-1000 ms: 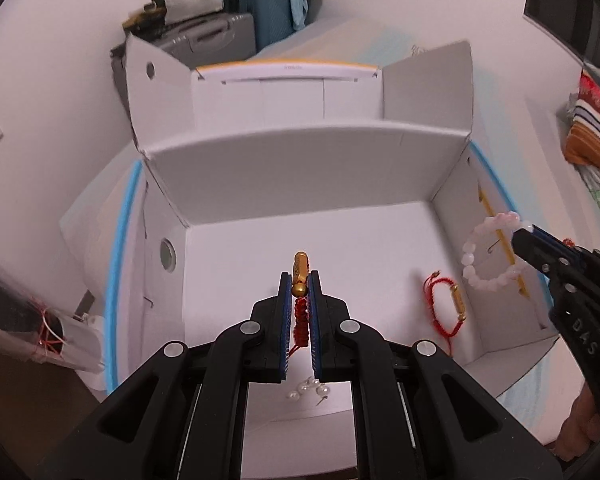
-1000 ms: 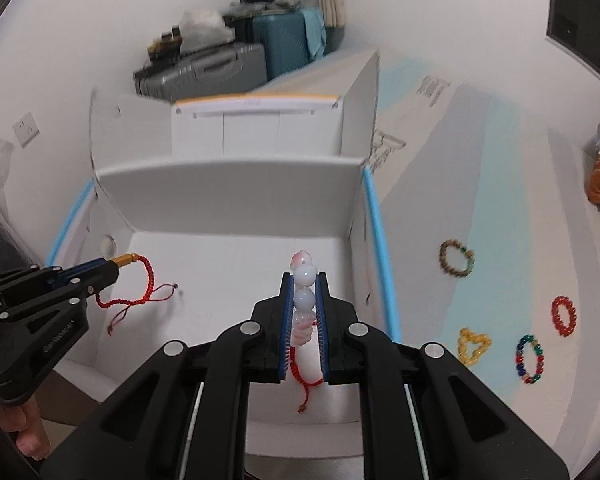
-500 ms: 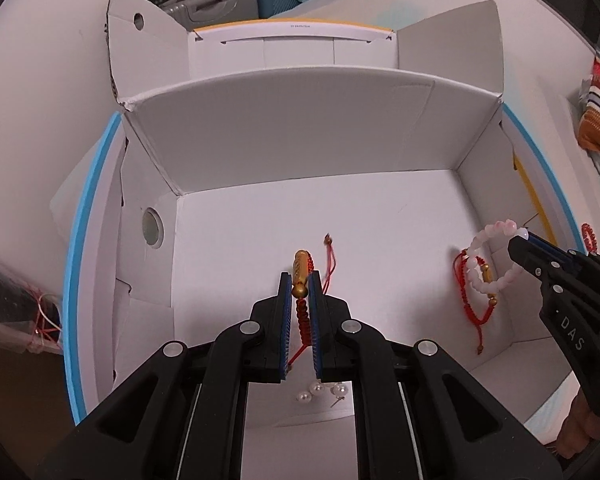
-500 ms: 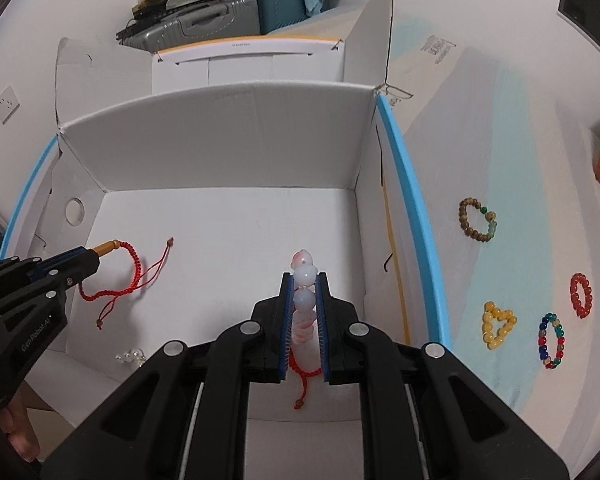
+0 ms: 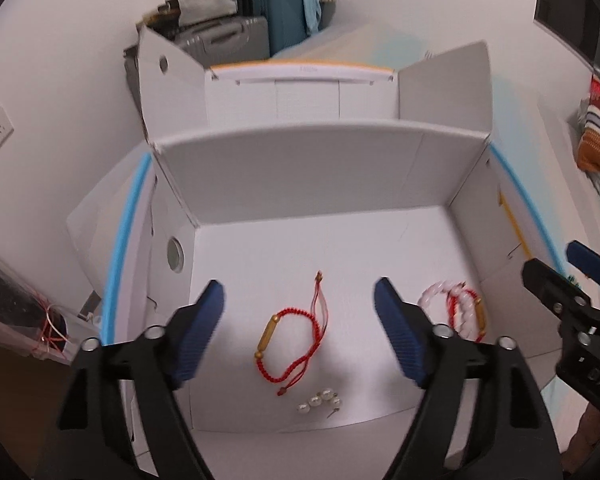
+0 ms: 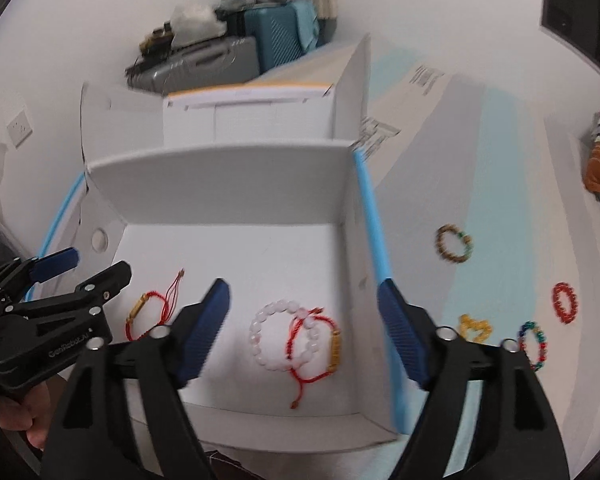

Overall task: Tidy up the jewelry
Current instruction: 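Open both tools to release the bracelets in the box and withdraw, then move both tools back over the remaining bead bracelets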

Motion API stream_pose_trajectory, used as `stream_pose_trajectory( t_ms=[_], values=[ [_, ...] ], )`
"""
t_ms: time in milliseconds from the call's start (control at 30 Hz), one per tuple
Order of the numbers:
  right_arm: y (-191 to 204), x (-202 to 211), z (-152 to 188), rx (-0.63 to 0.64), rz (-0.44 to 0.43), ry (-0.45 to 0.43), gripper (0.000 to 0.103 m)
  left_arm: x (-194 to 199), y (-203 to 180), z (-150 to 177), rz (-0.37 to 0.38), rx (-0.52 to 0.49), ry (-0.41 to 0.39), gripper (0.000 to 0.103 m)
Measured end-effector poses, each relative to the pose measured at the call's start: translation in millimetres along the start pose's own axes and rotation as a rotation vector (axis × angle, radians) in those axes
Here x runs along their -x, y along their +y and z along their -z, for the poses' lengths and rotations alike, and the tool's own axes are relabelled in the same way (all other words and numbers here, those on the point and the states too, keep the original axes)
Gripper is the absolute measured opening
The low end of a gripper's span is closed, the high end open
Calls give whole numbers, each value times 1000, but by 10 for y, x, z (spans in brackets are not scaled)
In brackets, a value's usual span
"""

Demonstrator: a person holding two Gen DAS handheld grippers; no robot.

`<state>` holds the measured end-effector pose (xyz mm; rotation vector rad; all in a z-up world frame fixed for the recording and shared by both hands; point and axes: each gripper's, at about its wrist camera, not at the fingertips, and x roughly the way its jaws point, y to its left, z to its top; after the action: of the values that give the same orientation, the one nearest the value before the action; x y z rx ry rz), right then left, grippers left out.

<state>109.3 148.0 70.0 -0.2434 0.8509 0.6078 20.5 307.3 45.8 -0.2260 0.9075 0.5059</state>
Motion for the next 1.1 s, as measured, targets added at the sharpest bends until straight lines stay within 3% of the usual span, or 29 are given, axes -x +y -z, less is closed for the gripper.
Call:
stream_pose_trajectory(
  t_ms=[133,267,700,1100],
  values=[
    [-252,210,-57,-34,30,-43,91,183,-163,-58,6,-12,-53,91],
    [-512,392,-59,-60,67,-73,95,318,-392,-103,30,-34,-94,97],
    [-1515,755,199,-172,167,-84,95,449,-1422,-116,129,-151,-115,97],
    [-2375,769,569,-274,262,-53,95,395,-2454,-95,239,-243,-104,97]
  ],
)
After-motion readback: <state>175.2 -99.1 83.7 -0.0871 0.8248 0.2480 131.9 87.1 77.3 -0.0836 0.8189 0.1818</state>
